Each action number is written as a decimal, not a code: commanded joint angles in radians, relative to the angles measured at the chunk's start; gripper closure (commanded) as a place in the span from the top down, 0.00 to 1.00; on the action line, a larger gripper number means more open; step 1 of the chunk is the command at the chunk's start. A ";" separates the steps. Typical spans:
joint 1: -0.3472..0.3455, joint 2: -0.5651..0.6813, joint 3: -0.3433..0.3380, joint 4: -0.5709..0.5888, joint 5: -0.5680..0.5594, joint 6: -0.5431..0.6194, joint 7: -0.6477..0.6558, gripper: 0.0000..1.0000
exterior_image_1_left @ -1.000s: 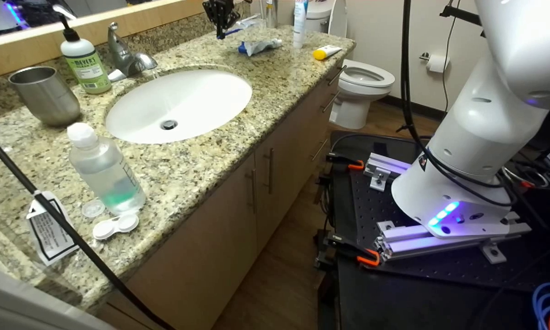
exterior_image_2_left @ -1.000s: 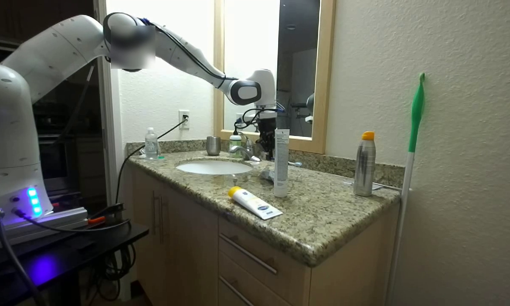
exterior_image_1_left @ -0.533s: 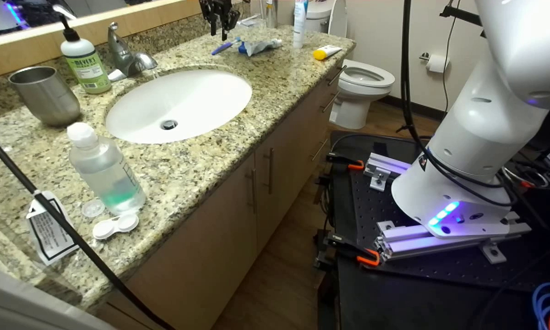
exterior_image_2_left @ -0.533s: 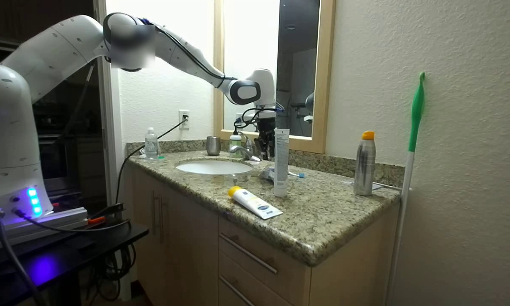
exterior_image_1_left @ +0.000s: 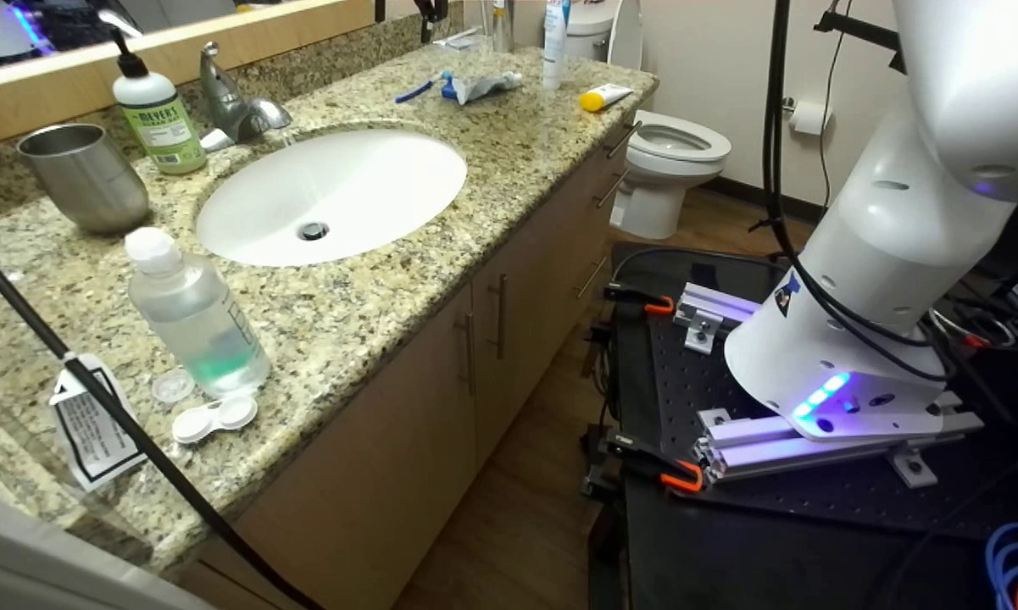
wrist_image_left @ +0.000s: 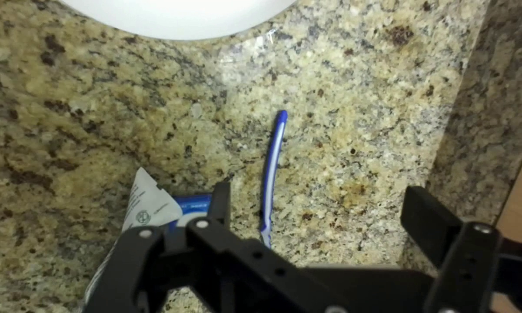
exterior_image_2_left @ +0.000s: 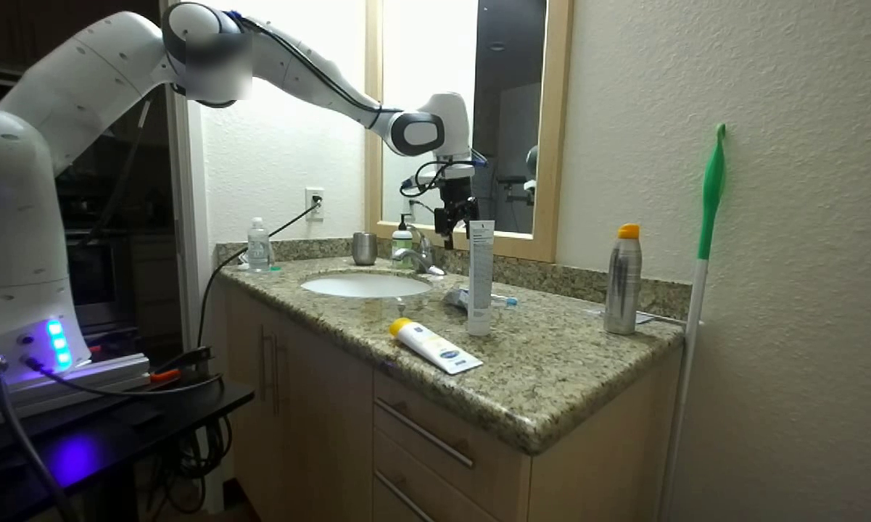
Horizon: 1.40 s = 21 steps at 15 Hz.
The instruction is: Wet the toothbrush with water, put it back on the counter, move the toothpaste forward then close the tap
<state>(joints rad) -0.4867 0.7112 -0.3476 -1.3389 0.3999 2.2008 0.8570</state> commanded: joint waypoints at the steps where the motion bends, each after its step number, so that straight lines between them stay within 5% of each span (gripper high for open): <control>1: -0.015 -0.113 0.006 -0.099 0.011 -0.044 -0.096 1.00; 9: -0.064 -0.126 -0.066 -0.100 -0.122 -0.238 -0.082 1.00; 15: -0.063 -0.092 -0.057 -0.090 -0.110 -0.167 -0.057 1.00; 21: -0.045 -0.073 -0.083 -0.269 -0.136 0.040 -0.051 1.00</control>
<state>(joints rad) -0.5442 0.6494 -0.4190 -1.5143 0.2903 2.1549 0.8076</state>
